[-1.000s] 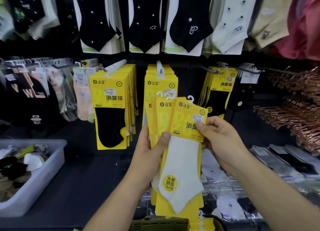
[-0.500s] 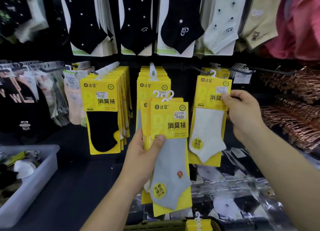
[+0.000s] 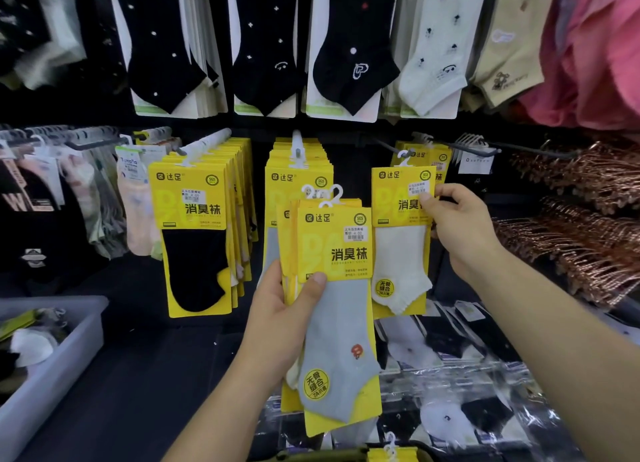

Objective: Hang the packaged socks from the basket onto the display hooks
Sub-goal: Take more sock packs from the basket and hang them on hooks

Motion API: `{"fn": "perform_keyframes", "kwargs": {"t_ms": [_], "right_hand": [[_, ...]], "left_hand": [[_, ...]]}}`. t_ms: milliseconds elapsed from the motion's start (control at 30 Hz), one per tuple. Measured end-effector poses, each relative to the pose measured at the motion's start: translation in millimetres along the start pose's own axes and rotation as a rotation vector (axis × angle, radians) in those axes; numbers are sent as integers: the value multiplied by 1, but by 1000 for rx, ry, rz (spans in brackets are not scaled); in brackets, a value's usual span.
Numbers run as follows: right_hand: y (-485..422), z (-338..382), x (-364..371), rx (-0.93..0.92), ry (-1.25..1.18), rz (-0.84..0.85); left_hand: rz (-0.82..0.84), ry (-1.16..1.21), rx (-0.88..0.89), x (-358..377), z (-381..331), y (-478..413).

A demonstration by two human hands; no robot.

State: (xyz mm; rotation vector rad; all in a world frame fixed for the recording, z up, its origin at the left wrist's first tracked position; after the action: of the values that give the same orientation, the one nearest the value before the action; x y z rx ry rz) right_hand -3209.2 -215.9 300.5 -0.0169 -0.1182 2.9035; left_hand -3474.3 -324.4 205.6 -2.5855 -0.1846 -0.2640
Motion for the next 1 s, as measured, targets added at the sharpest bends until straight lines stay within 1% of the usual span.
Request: {"fn": "perform_keyframes", "kwargs": {"t_ms": [100,233,267,300,400,467,567,767,900,1000], "right_hand": [[-5,-7,-1,21,75,-40],[4,-19,-11,55,112,-159],[11,-21,-7,50,124,-143],[20,-22,0,42,124,-94],[56,-24,39,28,143,151],[76,-26,60,10,212,256],[85,-28,68,-10,233,253],[82,-40,61,103,65,282],[81,-40,55,142,-1,296],[74,-18,44,55,1,212]], "left_hand": [[-6,1,2,0,-1,-1],[-19,8,12,1,-2,-2],[-21,15,13,1,-2,-3],[-22,20,12,2,-2,-3],[-37,22,18,3,-3,-3],[-45,34,24,4,-4,-2],[-45,50,39,7,-7,-1],[-46,63,18,4,-5,-2],[-58,19,17,1,-2,-1],[-49,-66,28,-1,-2,-1]]}}
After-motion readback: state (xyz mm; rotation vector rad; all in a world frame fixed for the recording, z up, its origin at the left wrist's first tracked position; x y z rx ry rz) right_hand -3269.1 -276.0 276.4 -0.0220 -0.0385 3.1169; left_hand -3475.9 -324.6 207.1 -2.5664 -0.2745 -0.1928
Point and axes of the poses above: each hand's wrist, its own y-axis away from the middle knuckle, its own x-axis out of the palm, z = x × y, the point moved 10 cm from there along -y, towards the middle knuckle, and after that the axes turned 15 degrees about x, right-handed, at the moved point
